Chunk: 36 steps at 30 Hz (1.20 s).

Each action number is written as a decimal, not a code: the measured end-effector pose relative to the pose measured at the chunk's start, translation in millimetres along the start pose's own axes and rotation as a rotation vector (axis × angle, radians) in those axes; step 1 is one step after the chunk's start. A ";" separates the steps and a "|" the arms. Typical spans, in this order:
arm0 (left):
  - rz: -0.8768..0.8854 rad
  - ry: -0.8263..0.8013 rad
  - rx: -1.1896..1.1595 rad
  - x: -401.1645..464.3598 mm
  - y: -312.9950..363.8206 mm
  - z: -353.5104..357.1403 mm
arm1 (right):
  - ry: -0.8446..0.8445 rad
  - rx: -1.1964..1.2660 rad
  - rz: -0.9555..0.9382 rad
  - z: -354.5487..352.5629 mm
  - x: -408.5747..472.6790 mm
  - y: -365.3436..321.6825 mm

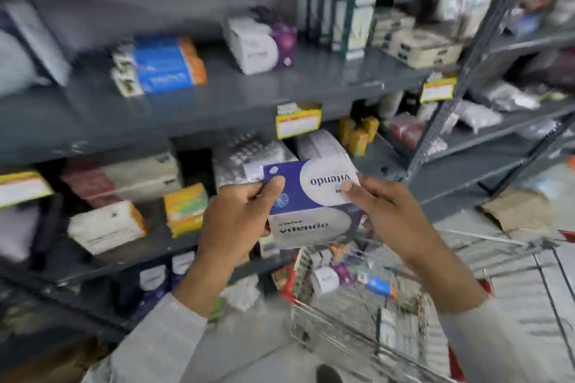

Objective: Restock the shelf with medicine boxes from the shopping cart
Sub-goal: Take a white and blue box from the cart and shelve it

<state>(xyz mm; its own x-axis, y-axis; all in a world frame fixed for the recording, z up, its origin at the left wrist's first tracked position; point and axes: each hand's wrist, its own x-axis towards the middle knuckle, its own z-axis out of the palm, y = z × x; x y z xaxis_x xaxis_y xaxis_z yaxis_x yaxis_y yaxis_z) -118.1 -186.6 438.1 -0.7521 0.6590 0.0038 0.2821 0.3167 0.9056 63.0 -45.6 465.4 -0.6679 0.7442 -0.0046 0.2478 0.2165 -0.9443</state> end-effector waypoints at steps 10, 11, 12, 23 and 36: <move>0.213 0.440 -0.017 -73.1 23.4 -249.5 | -0.187 -0.004 -0.407 184.4 4.4 -179.8; 0.217 0.460 -0.038 -74.7 24.2 -270.5 | -0.198 0.004 -0.417 206.7 8.2 -195.4; 0.215 0.480 -0.057 -73.2 23.5 -290.8 | -0.211 0.010 -0.427 227.9 12.1 -211.3; 0.079 0.632 -0.070 37.3 1.2 -403.0 | -0.389 0.087 -0.256 344.4 92.2 -310.9; 0.025 0.567 0.141 93.6 -36.0 -404.5 | -0.331 0.138 -0.176 392.9 149.0 -271.4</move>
<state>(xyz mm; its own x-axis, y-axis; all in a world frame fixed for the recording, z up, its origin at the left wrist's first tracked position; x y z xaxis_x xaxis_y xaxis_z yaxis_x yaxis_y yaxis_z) -439.6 -412.3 577.4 -0.9346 0.2120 0.2856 0.3510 0.4188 0.8375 -379.5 -241.7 591.7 -0.8872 0.4549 0.0770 0.0276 0.2190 -0.9753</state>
